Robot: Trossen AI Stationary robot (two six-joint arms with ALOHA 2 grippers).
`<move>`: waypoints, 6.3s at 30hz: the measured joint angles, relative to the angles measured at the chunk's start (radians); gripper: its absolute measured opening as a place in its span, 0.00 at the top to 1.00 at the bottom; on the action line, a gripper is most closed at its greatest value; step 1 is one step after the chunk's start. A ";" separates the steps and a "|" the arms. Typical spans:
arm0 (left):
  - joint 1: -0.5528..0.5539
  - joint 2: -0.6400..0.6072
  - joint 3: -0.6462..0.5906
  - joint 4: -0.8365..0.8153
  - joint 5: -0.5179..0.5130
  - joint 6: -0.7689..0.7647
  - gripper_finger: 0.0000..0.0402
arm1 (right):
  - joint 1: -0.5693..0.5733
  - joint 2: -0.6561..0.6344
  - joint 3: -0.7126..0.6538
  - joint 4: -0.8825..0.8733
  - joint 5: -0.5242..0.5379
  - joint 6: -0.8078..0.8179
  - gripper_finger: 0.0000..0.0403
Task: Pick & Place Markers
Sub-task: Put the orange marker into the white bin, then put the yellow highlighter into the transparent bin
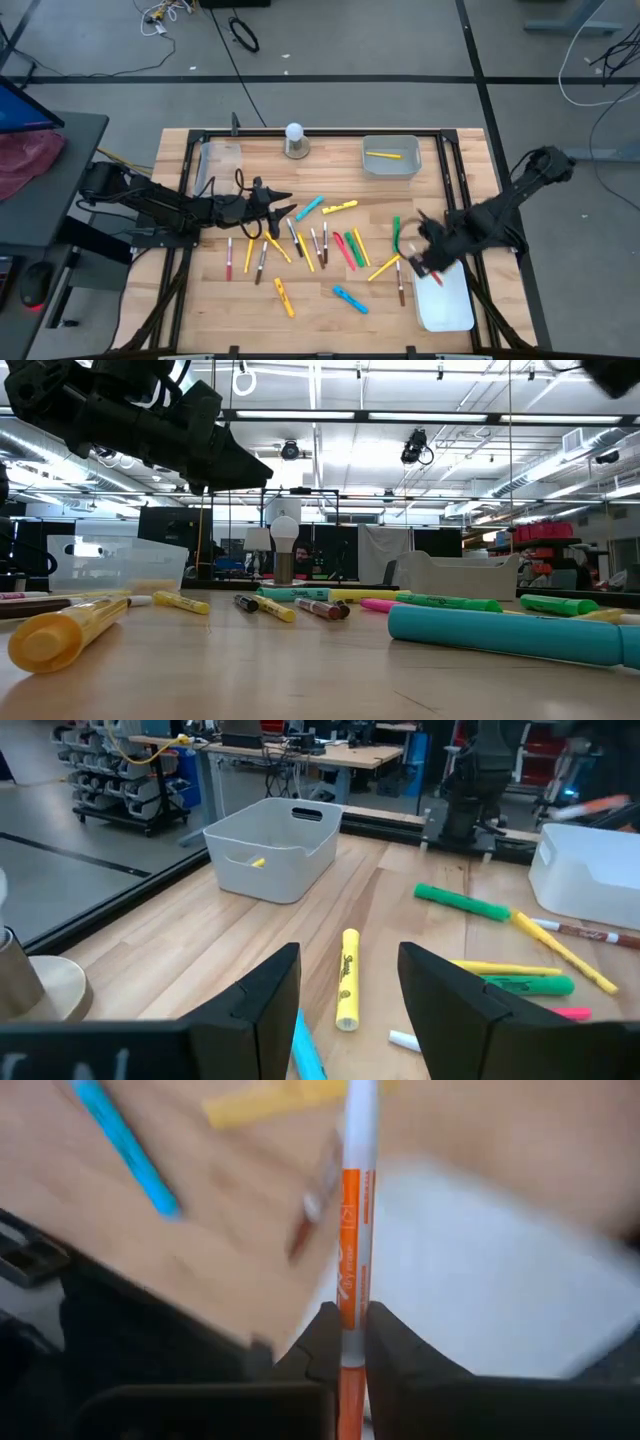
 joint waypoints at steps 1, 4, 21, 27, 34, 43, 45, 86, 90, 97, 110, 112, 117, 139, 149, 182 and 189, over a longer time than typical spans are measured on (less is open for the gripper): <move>0.003 0.000 0.000 0.000 -0.001 0.016 0.56 | 0.035 0.013 0.000 0.013 -0.024 0.060 0.96; 0.019 0.000 0.000 0.006 -0.005 0.048 0.56 | 0.129 0.062 0.000 0.052 -0.105 0.259 0.96; 0.129 0.000 0.000 0.016 -0.007 0.055 0.56 | 0.161 0.194 -0.194 0.266 -0.237 0.508 0.96; 0.129 0.000 0.000 0.015 -0.003 0.034 0.56 | 0.163 0.194 -0.351 0.554 -0.210 0.515 0.96; 0.129 0.000 0.000 0.015 -0.003 0.014 0.56 | 0.163 0.193 -0.410 0.595 -0.197 0.515 0.91; 0.129 0.000 0.001 0.015 -0.003 0.013 0.56 | 0.163 0.193 -0.412 0.536 -0.178 0.477 0.83; 0.129 0.000 0.001 0.015 -0.003 0.013 0.56 | 0.163 0.193 -0.413 0.520 -0.151 0.461 0.80; -0.068 0.000 0.001 0.274 0.075 -0.013 0.56 | 0.050 -0.057 -0.231 0.672 0.709 -0.882 0.53; -0.098 0.000 0.001 0.292 0.072 -0.013 0.56 | -0.007 -0.057 -0.273 0.915 0.739 -1.191 0.53; -0.142 0.000 0.001 0.304 0.053 -0.013 0.56 | -0.118 -0.041 -0.433 1.456 0.741 -1.585 0.53; -0.181 0.008 0.001 0.183 -0.027 -0.024 0.56 | -0.252 0.088 -0.559 1.595 0.651 -1.463 0.53; -0.181 0.012 0.001 0.143 -0.069 -0.048 0.56 | -0.256 0.108 -0.559 1.594 0.644 -1.463 0.53; -0.181 0.012 0.001 0.033 -0.134 -0.115 0.56 | -0.262 0.138 -0.559 1.612 0.644 -1.459 0.53; -0.362 0.012 0.309 -0.812 -0.270 -0.237 0.56 | -0.304 0.142 -0.559 1.626 0.643 -1.445 0.53; -0.449 0.012 0.420 -1.360 -0.203 -0.681 0.56 | -0.310 0.142 -0.559 1.619 0.643 -1.445 0.53; -0.724 0.011 0.299 -1.678 0.069 -1.718 0.30 | -0.311 0.142 -0.558 1.594 0.644 -1.498 0.53; -0.723 0.011 0.299 -1.549 -0.049 -1.639 0.30 | -0.312 0.142 -0.558 1.594 0.644 -1.498 0.53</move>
